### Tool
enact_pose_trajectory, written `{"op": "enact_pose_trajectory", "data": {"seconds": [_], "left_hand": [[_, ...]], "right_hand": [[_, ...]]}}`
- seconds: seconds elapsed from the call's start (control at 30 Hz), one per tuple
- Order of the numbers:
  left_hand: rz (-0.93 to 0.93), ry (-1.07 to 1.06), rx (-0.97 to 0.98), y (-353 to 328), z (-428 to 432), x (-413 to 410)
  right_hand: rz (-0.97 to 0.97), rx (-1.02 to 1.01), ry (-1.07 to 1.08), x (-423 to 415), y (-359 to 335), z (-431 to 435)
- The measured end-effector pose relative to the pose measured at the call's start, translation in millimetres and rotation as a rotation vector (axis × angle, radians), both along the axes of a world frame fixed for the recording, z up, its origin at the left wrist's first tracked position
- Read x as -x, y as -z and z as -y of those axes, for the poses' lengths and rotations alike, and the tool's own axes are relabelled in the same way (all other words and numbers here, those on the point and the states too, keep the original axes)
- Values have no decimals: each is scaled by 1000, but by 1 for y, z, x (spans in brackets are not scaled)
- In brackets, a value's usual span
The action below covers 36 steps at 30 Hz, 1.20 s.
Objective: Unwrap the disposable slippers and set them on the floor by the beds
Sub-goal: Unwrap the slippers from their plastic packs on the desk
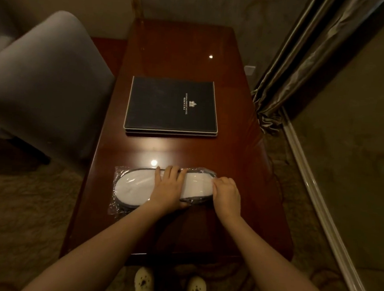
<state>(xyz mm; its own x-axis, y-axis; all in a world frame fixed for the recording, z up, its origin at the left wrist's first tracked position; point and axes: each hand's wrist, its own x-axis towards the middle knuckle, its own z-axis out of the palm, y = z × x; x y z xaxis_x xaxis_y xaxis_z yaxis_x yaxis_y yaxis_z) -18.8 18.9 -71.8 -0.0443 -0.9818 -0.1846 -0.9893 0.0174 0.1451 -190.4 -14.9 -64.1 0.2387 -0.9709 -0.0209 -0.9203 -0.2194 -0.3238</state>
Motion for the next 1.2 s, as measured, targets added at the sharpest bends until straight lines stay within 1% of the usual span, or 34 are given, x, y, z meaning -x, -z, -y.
{"op": "enact_pose_trajectory", "data": {"seconds": [0.17,0.3,0.37,0.43,0.5,0.53,0.6,0.7,0.8,0.9,0.97,1.03,1.07,1.1,1.13,1.2], "left_hand": [[3,12,-10,-4,1,-2],[-52,0,35,-15,0,-8],[-86,-7,87,-23,0,-11],[-122,-9,139,-32,0,-13],[-140,-9,193,-42,1,-16],[-137,-7,207,-47,2,-18],[-139,-3,225,-58,4,-22],[-168,-6,250,-75,8,-24],[-167,-23,269,-86,11,-24],[-215,-84,276,-92,12,-28],[-190,-88,272,-94,10,-31],[-162,-74,257,-93,8,-33],[-162,-70,244,-93,6,-33],[-168,-68,231,-93,5,-33],[-175,-67,222,-94,4,-33],[-176,-61,221,-96,2,-32]], "right_hand": [[139,39,111,4,-1,2],[406,58,362,14,-13,7],[495,24,428,22,-20,14],[643,-106,497,29,-26,22],[874,-311,552,33,-34,28],[957,-396,558,34,-40,30],[1026,-516,528,34,-57,34],[985,-582,394,35,-83,40],[893,-539,254,35,-99,42],[833,-468,240,42,-100,40],[709,-389,267,45,-95,37],[546,-175,239,42,-95,32],[502,-50,189,39,-100,30],[499,35,118,35,-106,29],[511,58,40,30,-114,29],[525,-16,-90,20,-126,31]]}}
